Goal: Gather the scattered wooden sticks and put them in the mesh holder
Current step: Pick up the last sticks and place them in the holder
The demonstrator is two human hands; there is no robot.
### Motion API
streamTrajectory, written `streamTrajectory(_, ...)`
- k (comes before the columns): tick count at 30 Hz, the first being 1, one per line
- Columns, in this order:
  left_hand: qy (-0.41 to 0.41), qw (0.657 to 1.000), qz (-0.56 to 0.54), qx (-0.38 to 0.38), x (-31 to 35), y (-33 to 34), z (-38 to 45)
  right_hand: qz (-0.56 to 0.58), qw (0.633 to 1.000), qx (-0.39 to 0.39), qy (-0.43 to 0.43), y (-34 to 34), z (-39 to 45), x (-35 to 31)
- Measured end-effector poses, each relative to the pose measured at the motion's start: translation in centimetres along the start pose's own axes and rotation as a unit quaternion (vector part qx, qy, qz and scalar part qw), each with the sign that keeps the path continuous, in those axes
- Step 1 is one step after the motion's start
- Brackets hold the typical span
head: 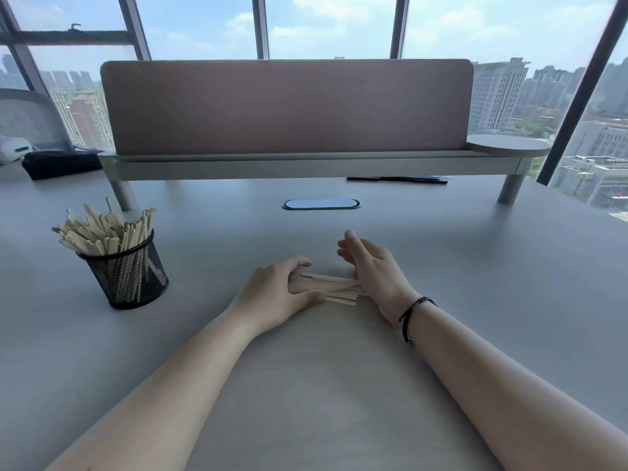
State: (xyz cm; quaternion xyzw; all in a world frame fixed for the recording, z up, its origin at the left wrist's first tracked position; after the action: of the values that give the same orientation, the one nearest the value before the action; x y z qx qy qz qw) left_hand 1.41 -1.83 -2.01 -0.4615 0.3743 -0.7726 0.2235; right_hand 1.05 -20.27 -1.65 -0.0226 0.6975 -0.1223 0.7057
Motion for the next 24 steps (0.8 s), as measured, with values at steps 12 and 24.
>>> streamTrajectory(12, 0.006, 0.999, 0.027, -0.042, -0.2, 1.1, 0.4, 0.085, 0.992, 0.088, 0.040, -3.1, -0.3, 0.5)
streamTrajectory(24, 0.014, 1.000, 0.005, -0.014, 0.4, 0.9, 0.4, 0.095, 0.995, -0.022, 0.029, 2.0, 0.5, -0.5)
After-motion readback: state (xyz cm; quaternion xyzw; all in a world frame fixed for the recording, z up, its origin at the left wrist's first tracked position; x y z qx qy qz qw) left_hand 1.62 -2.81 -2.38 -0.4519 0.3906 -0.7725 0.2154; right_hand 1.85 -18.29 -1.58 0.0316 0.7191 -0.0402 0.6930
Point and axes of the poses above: each hand's wrist, its own z-axis towards the middle knuckle, its own y-axis out of the palm, x = y × z, the point moved 6 cm from there along z, towards the middle knuckle, and after that the axes turned 5 degrees about y, right-handed, at the moved point
